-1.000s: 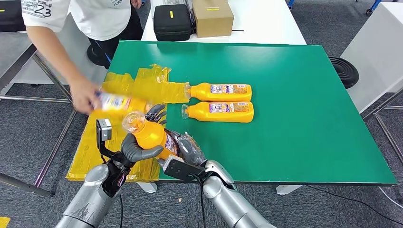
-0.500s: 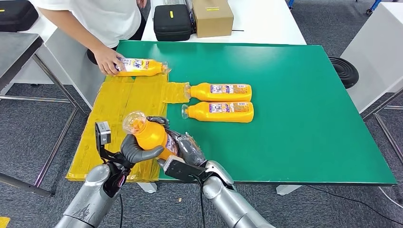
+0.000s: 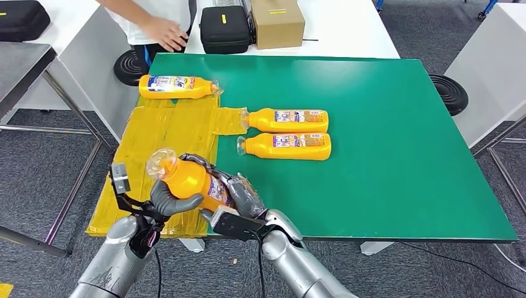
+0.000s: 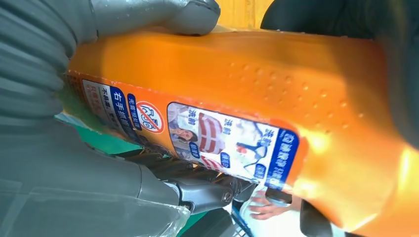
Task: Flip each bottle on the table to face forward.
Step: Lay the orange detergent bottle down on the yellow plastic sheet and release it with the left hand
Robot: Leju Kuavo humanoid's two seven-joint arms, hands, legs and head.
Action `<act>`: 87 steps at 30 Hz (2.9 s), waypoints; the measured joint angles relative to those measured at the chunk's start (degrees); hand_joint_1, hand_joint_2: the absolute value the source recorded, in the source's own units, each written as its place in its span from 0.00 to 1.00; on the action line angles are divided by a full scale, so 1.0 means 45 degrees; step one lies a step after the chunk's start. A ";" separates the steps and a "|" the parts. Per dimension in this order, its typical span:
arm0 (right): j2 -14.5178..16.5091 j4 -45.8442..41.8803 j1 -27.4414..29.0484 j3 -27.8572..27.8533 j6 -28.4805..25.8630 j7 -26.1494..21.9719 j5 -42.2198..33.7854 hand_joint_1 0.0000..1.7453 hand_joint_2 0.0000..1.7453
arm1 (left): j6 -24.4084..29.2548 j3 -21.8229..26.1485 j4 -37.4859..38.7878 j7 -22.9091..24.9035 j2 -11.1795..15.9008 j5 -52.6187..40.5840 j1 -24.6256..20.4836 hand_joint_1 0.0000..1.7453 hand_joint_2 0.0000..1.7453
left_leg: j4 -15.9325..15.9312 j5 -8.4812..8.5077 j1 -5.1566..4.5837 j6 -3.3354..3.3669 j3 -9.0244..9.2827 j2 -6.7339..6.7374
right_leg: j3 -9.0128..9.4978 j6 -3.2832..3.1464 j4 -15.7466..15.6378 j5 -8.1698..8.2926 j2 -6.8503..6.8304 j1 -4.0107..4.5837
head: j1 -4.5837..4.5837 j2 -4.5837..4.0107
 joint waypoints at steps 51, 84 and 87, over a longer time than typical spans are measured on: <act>-0.1061 -0.3624 0.1700 0.0996 -0.0825 0.2595 0.2136 0.00 0.00 | 0.8421 0.2244 0.0971 -0.0480 0.1040 -0.8251 -0.1322 1.00 1.00 | -0.0002 0.0002 0.0012 -0.0003 0.0000 0.0004 | -0.0002 -0.0005 0.0001 0.0001 0.0006 0.0008 | 0.0006 0.0000; -0.2325 -0.6969 0.2903 -0.0342 -0.1439 0.3495 0.2590 0.00 0.00 | 0.3890 -0.2887 0.0801 0.1661 0.5097 -1.4601 -0.4546 1.00 1.00 | -0.0002 0.0008 0.0014 -0.0006 -0.0012 0.0010 | -0.0014 -0.0005 0.0004 0.0004 0.0006 0.0011 | 0.0005 0.0000; -0.2412 -0.6812 0.2883 -0.0492 -0.1582 0.3423 0.2413 0.00 0.00 | 0.3711 -0.3912 0.1078 0.1748 0.5401 -1.4628 -0.4990 1.00 1.00 | -0.0002 0.0008 0.0014 -0.0006 -0.0013 0.0009 | -0.0013 -0.0005 0.0004 0.0003 0.0006 0.0010 | 0.0005 0.0000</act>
